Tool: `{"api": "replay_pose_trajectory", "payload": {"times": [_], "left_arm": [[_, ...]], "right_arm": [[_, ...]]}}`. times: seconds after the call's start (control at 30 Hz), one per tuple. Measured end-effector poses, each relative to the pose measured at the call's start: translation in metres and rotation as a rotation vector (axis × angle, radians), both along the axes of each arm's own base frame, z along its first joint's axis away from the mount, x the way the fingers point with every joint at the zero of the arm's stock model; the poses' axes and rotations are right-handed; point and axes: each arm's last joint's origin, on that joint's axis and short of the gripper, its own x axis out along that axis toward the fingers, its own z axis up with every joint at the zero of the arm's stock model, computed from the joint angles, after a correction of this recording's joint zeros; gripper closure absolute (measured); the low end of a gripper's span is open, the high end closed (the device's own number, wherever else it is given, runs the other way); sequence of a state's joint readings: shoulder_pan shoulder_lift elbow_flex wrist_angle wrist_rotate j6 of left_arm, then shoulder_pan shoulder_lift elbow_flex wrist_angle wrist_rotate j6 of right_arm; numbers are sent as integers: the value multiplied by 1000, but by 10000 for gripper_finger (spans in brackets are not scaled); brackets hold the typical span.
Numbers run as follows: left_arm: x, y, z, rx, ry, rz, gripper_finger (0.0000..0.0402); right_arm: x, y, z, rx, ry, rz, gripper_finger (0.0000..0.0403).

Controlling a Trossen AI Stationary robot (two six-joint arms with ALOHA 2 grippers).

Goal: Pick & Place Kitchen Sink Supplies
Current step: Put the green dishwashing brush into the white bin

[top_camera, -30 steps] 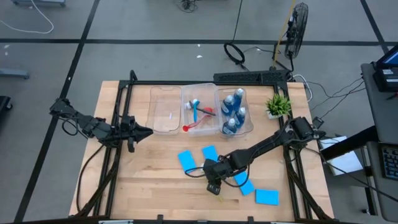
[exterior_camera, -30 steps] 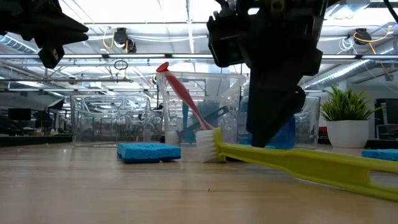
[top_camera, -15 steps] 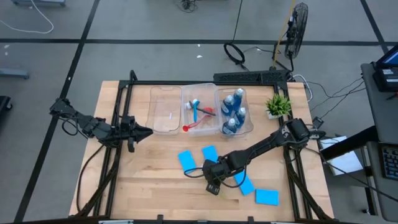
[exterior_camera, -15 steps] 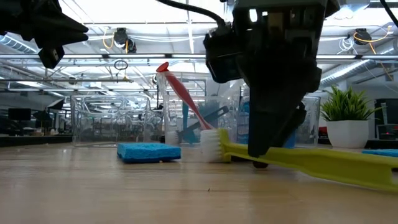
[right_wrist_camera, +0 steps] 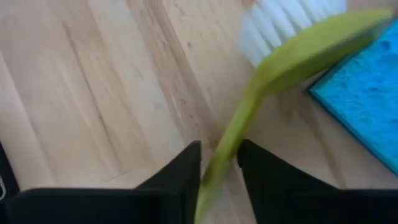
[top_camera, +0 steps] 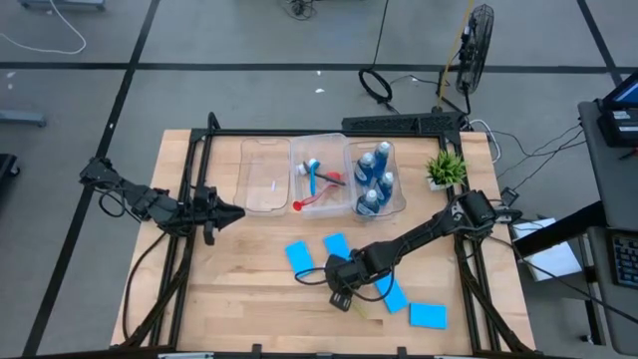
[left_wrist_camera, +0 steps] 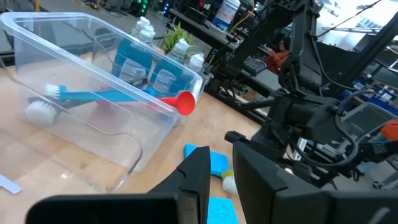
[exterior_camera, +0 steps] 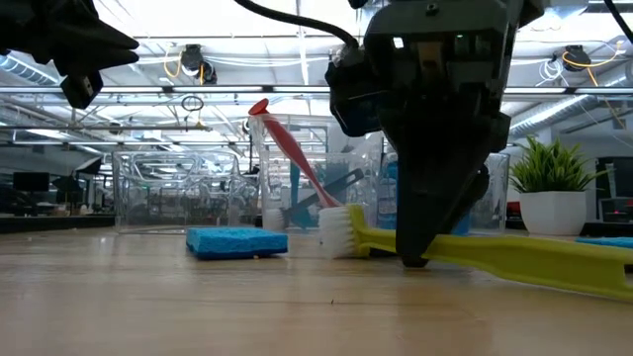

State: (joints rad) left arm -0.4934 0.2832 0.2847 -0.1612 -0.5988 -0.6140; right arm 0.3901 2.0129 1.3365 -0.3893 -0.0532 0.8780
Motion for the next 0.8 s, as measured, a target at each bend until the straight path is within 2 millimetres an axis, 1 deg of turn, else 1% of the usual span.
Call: {"api": "replay_pose_trajectory", "payload": {"times": [0.17, 0.23, 0.33, 0.4, 0.53, 0.63, 0.7, 0.8], "left_arm": [[0, 0, 0, -2, 1, -16, 330], [0, -1, 0, -3, 2, -22, 330], [0, -1, 0, -4, 2, -23, 330], [0, -1, 0, -4, 2, -23, 330], [0, -1, 0, -4, 1, -23, 330], [0, -1, 0, -1, 2, -23, 330], [0, -1, 0, -1, 2, -23, 330], [0, -1, 0, 1, 2, -23, 330]], "right_arm": [[-1, 1, -1, 2, 5, 4, 365], [0, 3, 2, 51, -3, 25, 388], [-1, 6, 7, 112, -2, 55, 389], [-4, 7, 15, 152, -10, 78, 386], [-4, 5, 50, 235, -133, 164, 393], [-9, -2, 80, 257, -237, 245, 393], [-11, -9, 103, 265, -348, 330, 393], [-16, -19, 139, 263, -567, 488, 393]]}}
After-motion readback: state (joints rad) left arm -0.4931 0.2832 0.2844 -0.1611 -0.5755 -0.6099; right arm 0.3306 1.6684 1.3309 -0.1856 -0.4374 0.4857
